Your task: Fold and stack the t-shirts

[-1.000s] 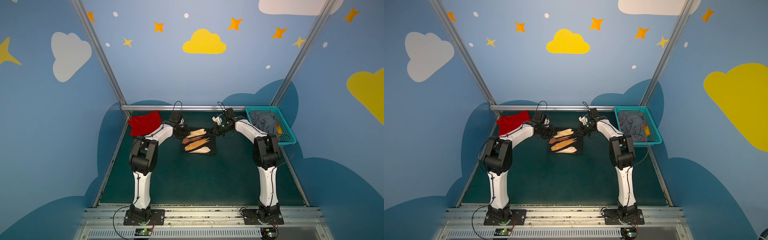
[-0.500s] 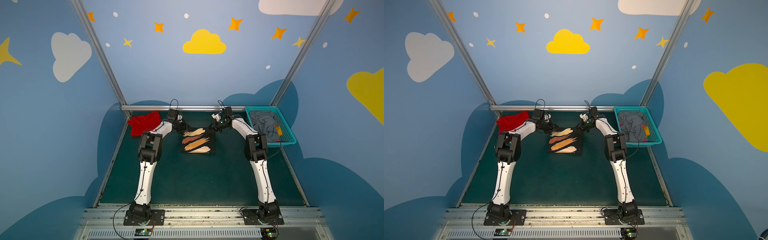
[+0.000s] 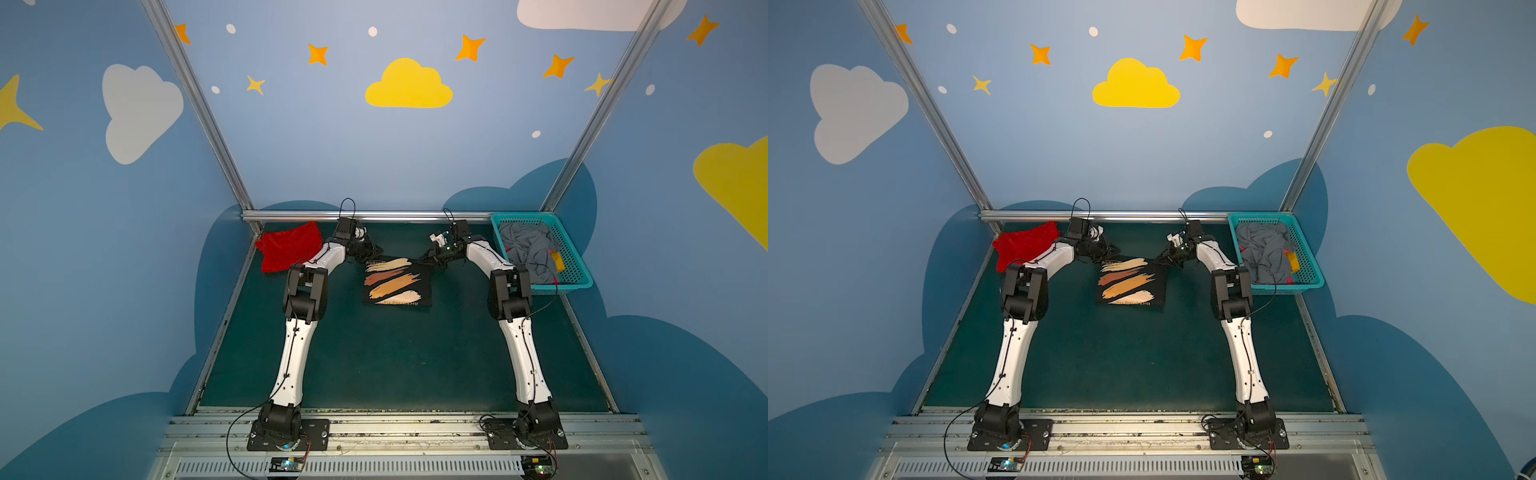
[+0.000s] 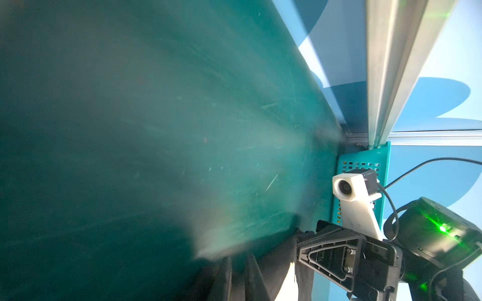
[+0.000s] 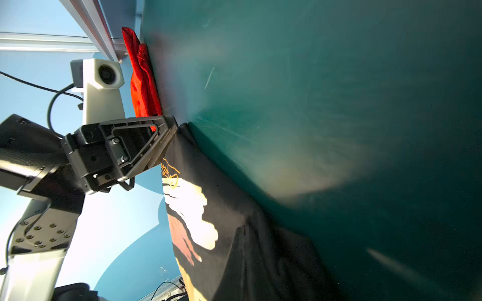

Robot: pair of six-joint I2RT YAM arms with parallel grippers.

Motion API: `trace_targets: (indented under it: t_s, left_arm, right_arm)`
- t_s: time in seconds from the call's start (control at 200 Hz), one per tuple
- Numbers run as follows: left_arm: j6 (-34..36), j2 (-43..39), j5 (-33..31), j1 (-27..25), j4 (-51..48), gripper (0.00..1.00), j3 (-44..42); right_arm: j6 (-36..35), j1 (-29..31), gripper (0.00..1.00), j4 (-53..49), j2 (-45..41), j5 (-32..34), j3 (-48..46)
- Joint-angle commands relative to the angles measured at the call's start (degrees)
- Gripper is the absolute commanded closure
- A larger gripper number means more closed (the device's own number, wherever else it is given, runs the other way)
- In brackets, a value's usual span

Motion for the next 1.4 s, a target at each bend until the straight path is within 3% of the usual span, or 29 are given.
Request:
trace_targets:
  t_s: [0.0, 0.205, 0.526, 0.791, 1.051, 1.232, 1.397]
  left_arm:
    - [0.2, -1.5, 1.2, 0.3, -1.2, 0.86, 1.1]
    - [5.2, -10.3, -1.5, -0.9, -5.1, 0.83, -1.9]
    - [6.1, -23.5, -6.3, -2.8, 1.0, 0.83, -23.5]
    - [2.8, -26.0, -6.4, -2.9, 8.9, 0.82, -36.3]
    - [1.9, -25.1, -6.1, -2.8, 9.2, 0.82, -36.4]
    - [5.6, -30.0, -7.9, -2.8, 3.2, 0.78, -32.4]
    - [11.4, -36.2, -12.2, -2.4, -3.5, 0.57, -32.5]
  right_arm:
    - [-0.8, -0.6, 1.0, -0.8, -3.5, 0.4, -0.6]
    - [-2.6, 0.6, 1.0, 1.8, -14.5, 1.0, -9.3]
    - [-0.5, 4.2, 0.95, 12.7, -27.7, 0.0, -31.1]
    - [0.3, 7.3, 0.9, 17.7, -29.1, 0.0, -44.0]
    - [-0.9, 7.1, 0.87, 16.4, -28.9, 0.0, -46.3]
    - [-5.0, 6.5, 0.74, 9.5, -34.2, 1.5, -42.4]
    - [-8.4, 4.4, 0.46, 4.4, -38.9, 5.3, -41.9]
